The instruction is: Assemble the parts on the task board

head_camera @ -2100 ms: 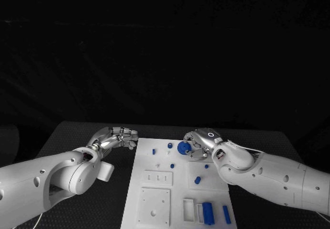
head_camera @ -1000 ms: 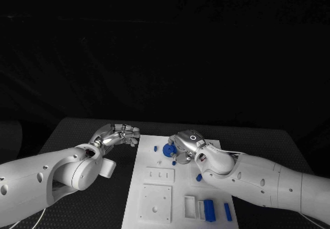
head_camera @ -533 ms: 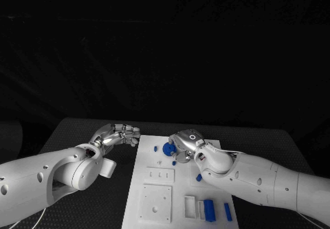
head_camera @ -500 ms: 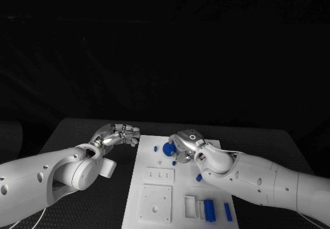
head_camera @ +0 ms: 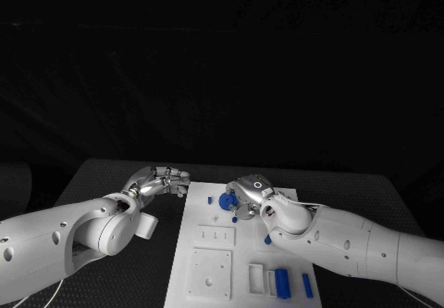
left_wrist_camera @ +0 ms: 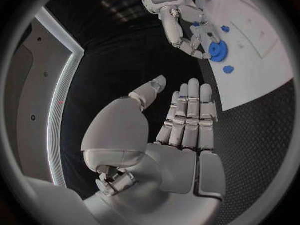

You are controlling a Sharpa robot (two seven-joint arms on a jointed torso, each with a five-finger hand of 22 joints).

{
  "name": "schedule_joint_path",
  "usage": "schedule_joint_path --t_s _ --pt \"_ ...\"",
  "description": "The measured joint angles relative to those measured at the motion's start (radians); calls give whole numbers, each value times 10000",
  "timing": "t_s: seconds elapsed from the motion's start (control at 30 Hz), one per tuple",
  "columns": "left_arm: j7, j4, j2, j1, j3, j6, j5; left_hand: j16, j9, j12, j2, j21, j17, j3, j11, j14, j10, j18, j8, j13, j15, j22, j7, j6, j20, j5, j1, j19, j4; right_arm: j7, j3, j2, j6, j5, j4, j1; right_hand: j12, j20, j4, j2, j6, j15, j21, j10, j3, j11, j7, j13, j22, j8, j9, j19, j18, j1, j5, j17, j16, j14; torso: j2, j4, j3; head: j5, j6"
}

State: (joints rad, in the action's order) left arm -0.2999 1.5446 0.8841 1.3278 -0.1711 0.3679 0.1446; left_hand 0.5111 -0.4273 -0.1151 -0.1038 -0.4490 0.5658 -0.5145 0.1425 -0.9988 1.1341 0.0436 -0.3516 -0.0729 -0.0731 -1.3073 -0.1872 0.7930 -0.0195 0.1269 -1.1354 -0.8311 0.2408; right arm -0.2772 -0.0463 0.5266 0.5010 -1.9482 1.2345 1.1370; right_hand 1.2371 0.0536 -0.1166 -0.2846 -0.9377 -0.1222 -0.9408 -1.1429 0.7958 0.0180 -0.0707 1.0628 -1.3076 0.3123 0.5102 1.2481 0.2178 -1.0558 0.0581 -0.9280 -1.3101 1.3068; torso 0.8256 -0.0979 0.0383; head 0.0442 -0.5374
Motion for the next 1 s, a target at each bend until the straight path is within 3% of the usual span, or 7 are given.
schedule_joint_path --t_s 0.1,0.23,0.3,0.4,0.73,1.0 --pt "3 -9 -4 0 0 -1 7 0 0 0 0 0 0 0 0 0 0 -2 0 0 0 0 0 0 0 0 0 0 0 2 -2 -3 -85 32 -38 -2 -61 -52 -132 -37 -5 52 0 65 -132 -63 5 0 0 -226 -112 -56 0 39 1 -5 59 -52 0 1 0 -1 -10" --pt "6 -100 -89 0 0 -1 18 0 1 0 0 0 -1 0 0 0 0 41 0 0 0 -4 0 0 0 0 0 0 0 2 4 -27 -137 92 -66 6 -68 -51 -146 -37 62 87 0 152 -146 -136 -63 0 1 -258 -144 -60 0 39 1 -13 59 -17 3 8 -5 -8 -18" --pt "9 -133 -145 0 0 -2 20 0 -2 0 0 0 9 0 0 0 0 102 0 0 0 -8 0 0 0 0 0 0 0 2 4 -40 -189 141 -71 5 -68 -65 -278 -38 283 181 0 174 -278 -226 -285 -5 1 -505 -246 -74 0 40 -38 -20 59 -33 5 11 -4 -5 -18" --pt "11 -157 -182 -1 0 -4 21 0 -8 0 0 0 9 0 0 0 0 104 0 0 0 -8 0 0 0 0 0 0 0 2 -5 -43 -270 204 -70 -1 -68 -54 -338 -76 471 228 0 213 -339 -329 -474 -11 1 -666 -335 -124 -4 78 -38 -25 59 -14 5 18 0 12 -13" --pt "14 -166 -170 -3 -2 -5 23 0 -7 38 0 0 14 0 0 0 0 99 37 0 0 -6 0 0 0 0 0 1 0 17 10 -5 -507 582 -57 15 -106 -56 -309 -116 742 229 0 245 -225 -361 -489 -11 1 -805 -425 -125 -12 38 -33 -50 98 -16 5 15 2 32 -1" --pt "15 -165 -158 -3 -2 -5 24 0 -6 38 0 0 19 0 0 0 0 95 37 0 0 -5 0 0 0 0 0 0 0 49 25 154 -687 803 92 38 -106 -57 -379 -37 834 229 38 245 14 -361 -516 -10 2 -821 -455 -126 -10 -42 1470 -106 139 -16 4 7 0 32 28"
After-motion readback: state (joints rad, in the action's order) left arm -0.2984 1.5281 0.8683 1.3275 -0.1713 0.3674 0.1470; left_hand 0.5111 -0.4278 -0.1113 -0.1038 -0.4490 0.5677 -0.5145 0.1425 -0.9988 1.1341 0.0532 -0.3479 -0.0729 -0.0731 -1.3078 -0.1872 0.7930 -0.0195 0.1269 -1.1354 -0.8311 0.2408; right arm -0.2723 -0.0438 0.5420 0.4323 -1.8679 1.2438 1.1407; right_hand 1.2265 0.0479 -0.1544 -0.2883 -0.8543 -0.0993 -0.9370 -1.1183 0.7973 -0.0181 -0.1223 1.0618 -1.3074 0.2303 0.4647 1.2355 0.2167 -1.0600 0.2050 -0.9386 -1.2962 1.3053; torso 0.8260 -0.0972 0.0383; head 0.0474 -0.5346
